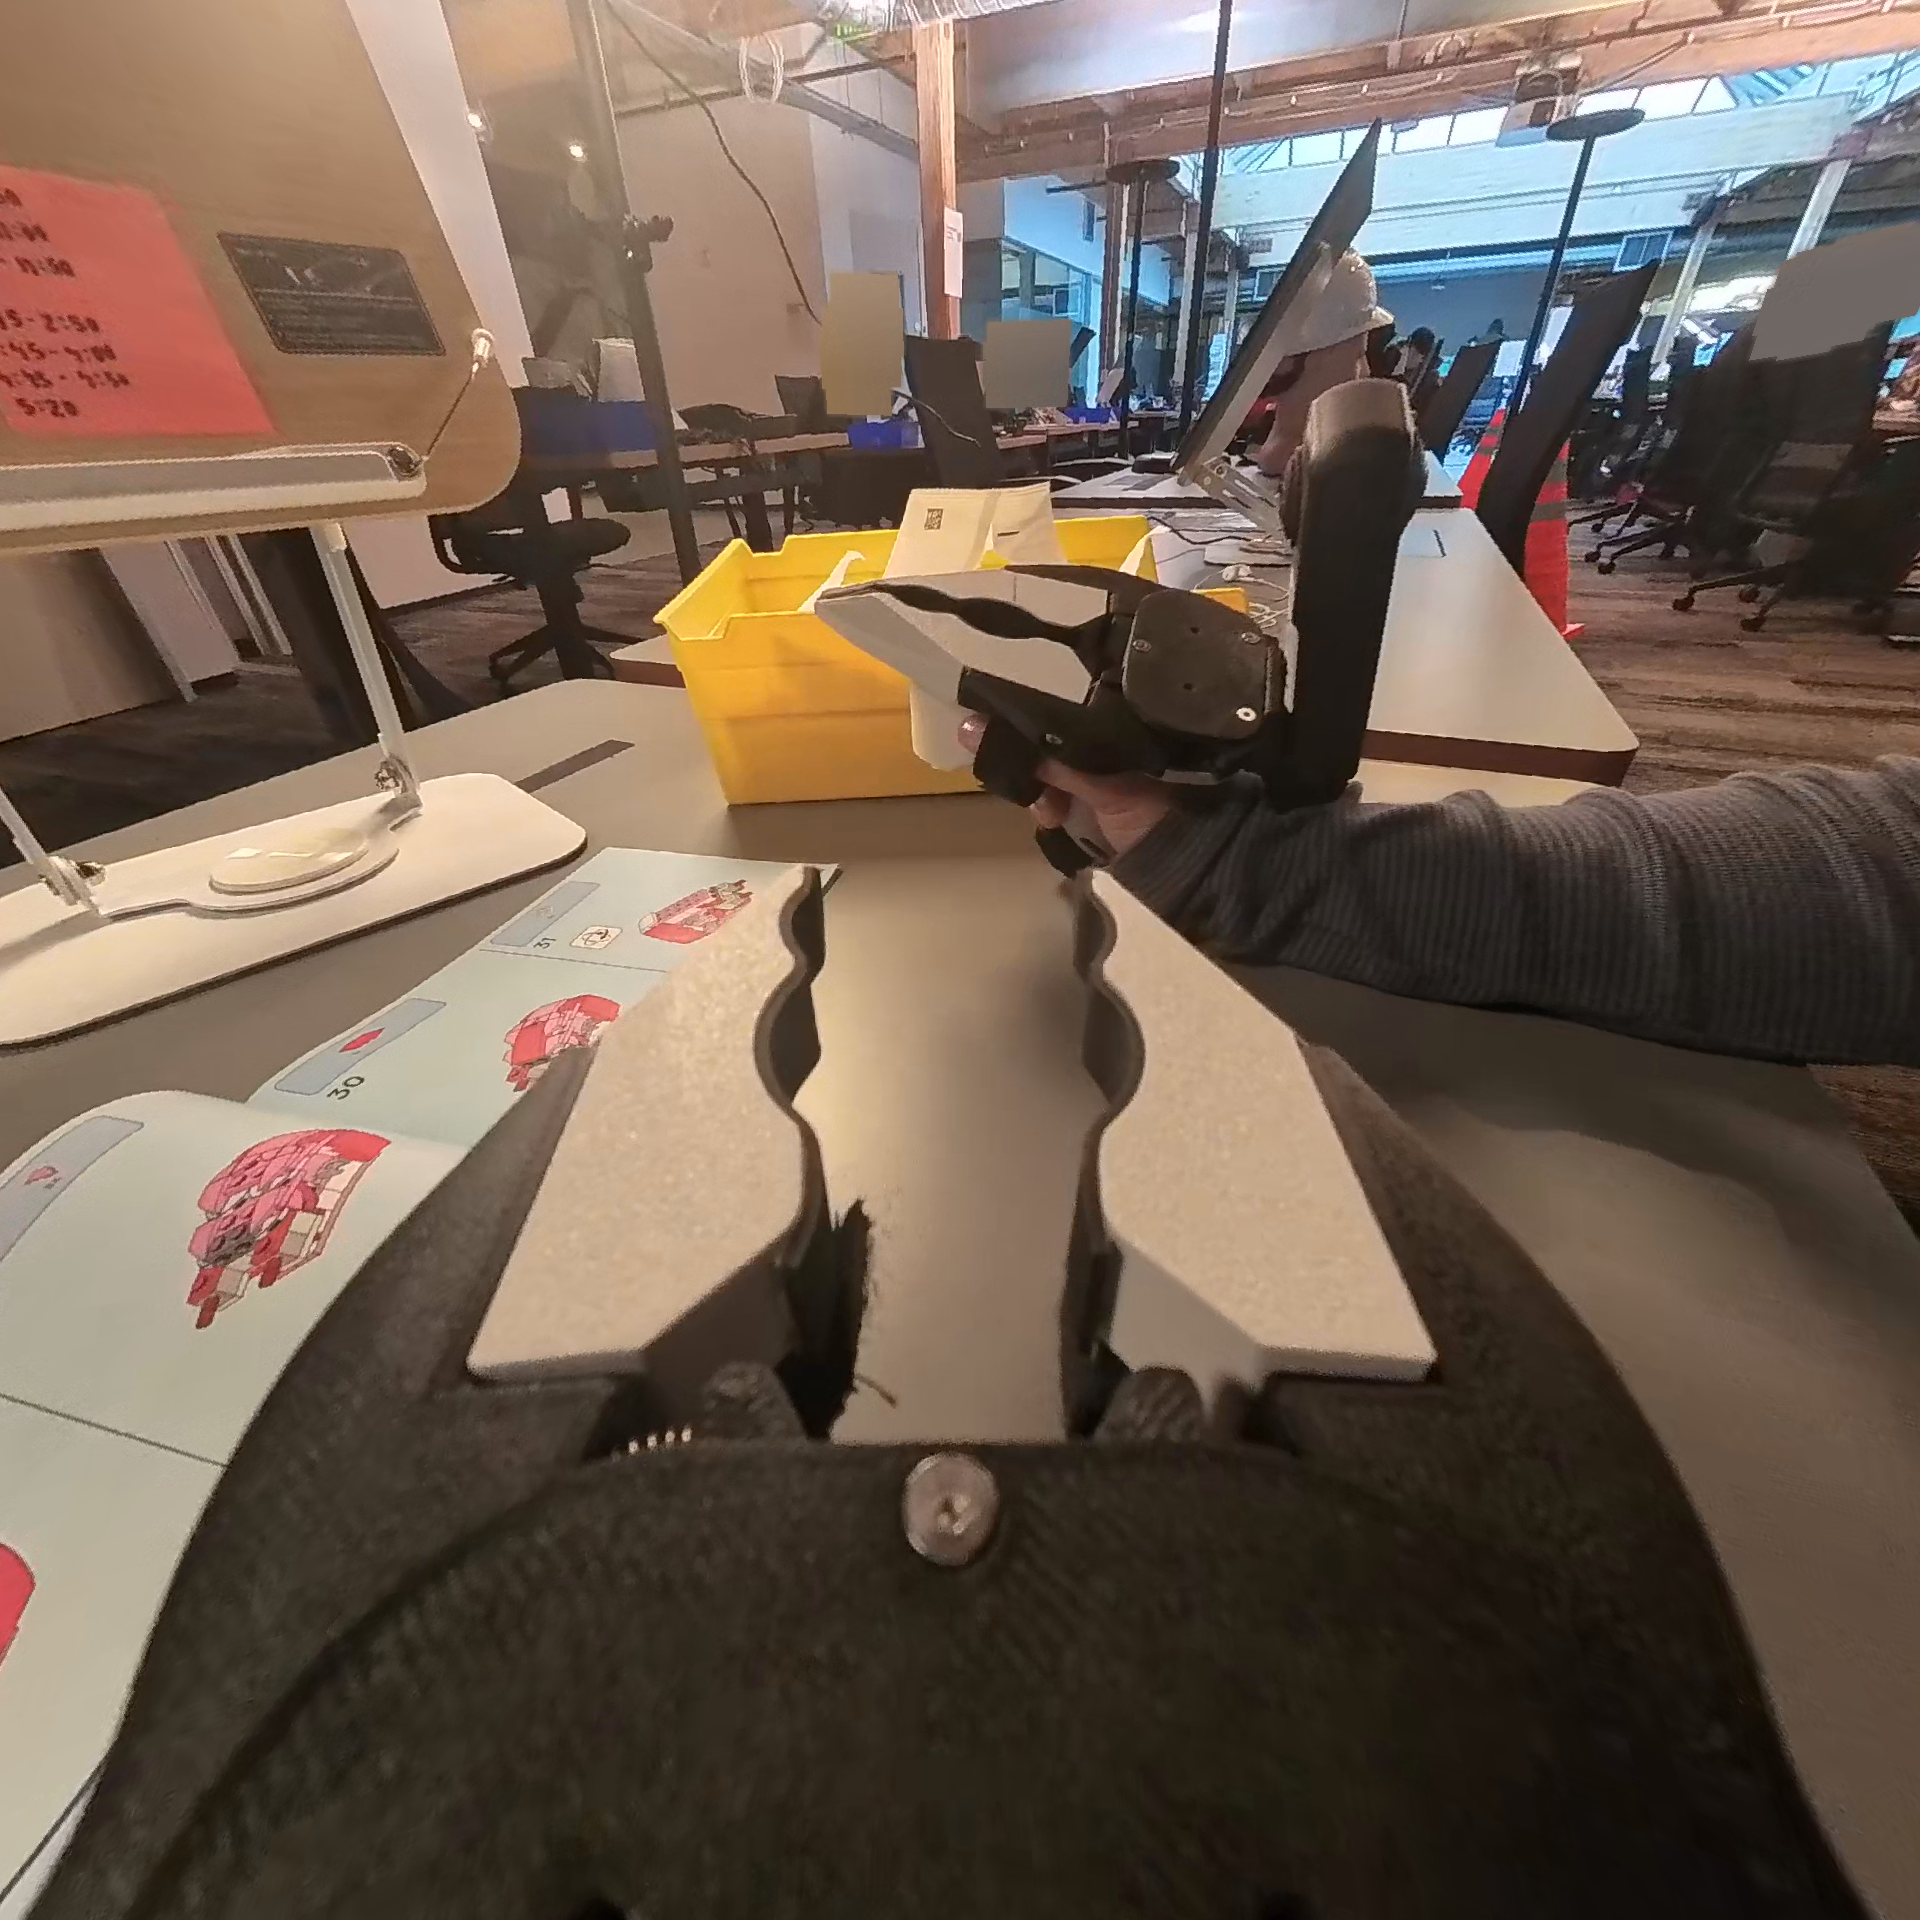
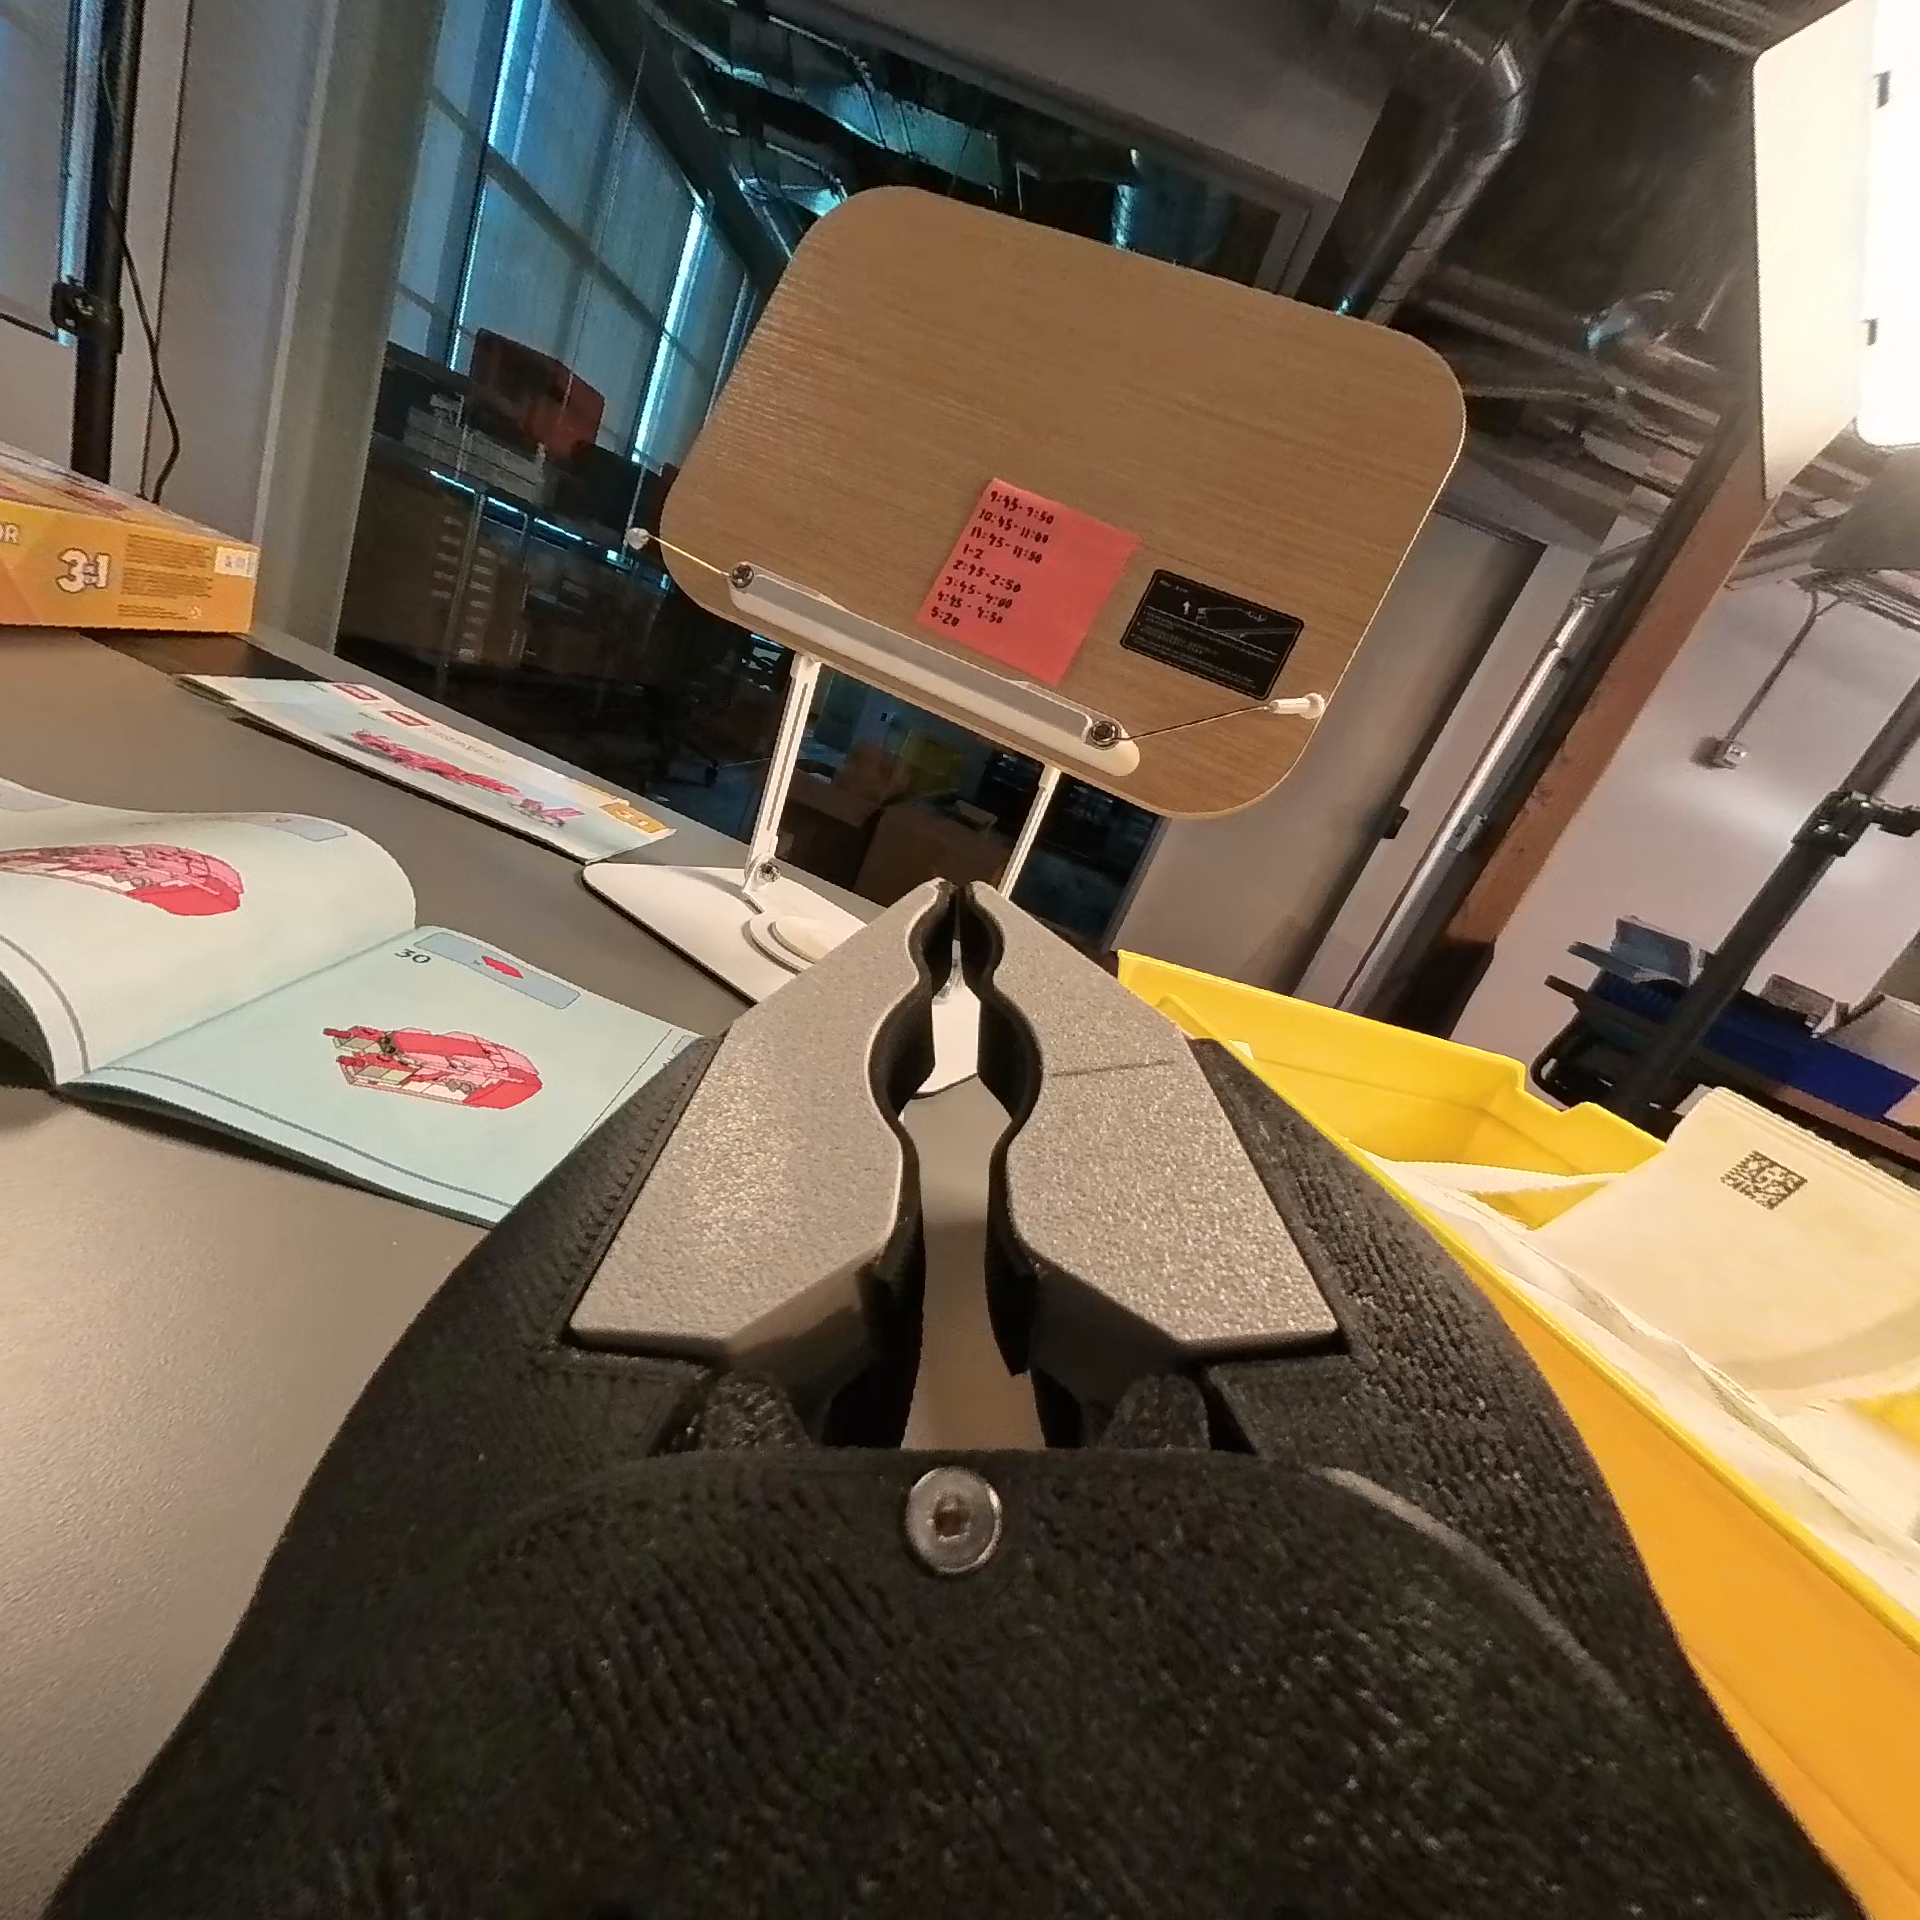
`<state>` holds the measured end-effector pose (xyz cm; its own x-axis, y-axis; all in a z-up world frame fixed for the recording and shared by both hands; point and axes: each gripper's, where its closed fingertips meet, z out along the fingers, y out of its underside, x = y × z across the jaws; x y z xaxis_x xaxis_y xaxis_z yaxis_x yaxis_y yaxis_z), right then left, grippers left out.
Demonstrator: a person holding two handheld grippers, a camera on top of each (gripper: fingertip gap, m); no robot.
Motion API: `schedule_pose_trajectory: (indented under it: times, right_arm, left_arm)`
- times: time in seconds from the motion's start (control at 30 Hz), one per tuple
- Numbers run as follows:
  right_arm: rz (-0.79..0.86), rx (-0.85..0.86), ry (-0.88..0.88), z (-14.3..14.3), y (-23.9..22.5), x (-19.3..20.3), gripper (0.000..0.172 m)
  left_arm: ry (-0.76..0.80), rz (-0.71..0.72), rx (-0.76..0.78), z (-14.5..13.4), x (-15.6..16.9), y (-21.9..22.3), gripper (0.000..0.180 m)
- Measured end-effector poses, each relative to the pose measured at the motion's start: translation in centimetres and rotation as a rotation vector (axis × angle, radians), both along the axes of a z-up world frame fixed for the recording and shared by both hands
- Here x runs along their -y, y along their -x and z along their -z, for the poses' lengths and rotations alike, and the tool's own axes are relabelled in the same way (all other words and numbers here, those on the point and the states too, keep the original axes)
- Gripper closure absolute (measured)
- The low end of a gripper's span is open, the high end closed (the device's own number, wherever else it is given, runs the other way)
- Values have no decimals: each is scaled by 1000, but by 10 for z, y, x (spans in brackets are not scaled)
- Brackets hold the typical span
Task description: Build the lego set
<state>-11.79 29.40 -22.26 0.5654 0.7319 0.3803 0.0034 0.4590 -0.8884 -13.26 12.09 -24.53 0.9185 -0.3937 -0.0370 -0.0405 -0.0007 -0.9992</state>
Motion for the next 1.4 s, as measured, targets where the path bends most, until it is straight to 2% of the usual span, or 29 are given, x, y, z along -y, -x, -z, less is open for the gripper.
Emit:
schedule_pose_trajectory:
  times: [0.2, 0.3, 0.37, 0.47, 0.53, 0.57, 0.63, 0.7, 0.73, 0.8, 0.87, 1.03, 1.17, 1.23, 1.4]
  right_arm:
    - [4, 11, -6, 2, 3, -2, 172]
    - [39, 47, -8, 7, 5, -7, 172]
    - [27, 44, -28, 4, 5, -2, 172]
    - [26, 43, -28, 4, 5, -2, 172]
    - [26, 31, -20, 3, 4, -3, 172]
    - [23, 24, -15, 3, 3, -3, 172]
    - [22, 15, -6, 2, 1, -3, 172]
    - [18, 5, -2, 1, 0, -2, 172]
    - [15, 2, 0, 0, -1, -2, 172]
    - [15, -2, 6, 1, -1, -3, 172]
    - [12, -8, 12, 0, -1, -3, 172]
    - [-1, -11, 32, 1, -1, -3, 172]
    - [-7, -12, 36, 1, -1, -3, 172]
    - [-10, -12, 39, 2, -1, -3, 172]
    - [-7, -18, 67, 3, -2, -6, 172]
  left_arm:
    - [5, -10, -43, -2, 2, 2, 134]
    - [28, -60, -140, -2, 4, -1, 138]
    - [-26, -120, -182, -22, 12, -6, 143]
    - [-138, -228, -180, -76, 45, -8, 150]
    - [-147, -343, -198, -105, 75, 13, 148]
    - [-124, -459, -209, -115, 92, 39, 145]
    - [-21, -807, -240, -127, 137, 114, 133]
    - [221, -1026, -211, -112, 185, 174, 126]
    - [386, -1051, -141, -92, 204, 192, 128]
    - [692, -1011, 53, -47, 233, 207, 129]
    - [901, -953, 169, -8, 252, 213, 128]
    - [1285, -853, 227, 63, 281, 208, 129]
    - [1410, -852, 246, 86, 291, 212, 137]
    - [1457, -864, 259, 92, 295, 213, 147]
    - [1478, -857, 277, 96, 296, 214, 164]
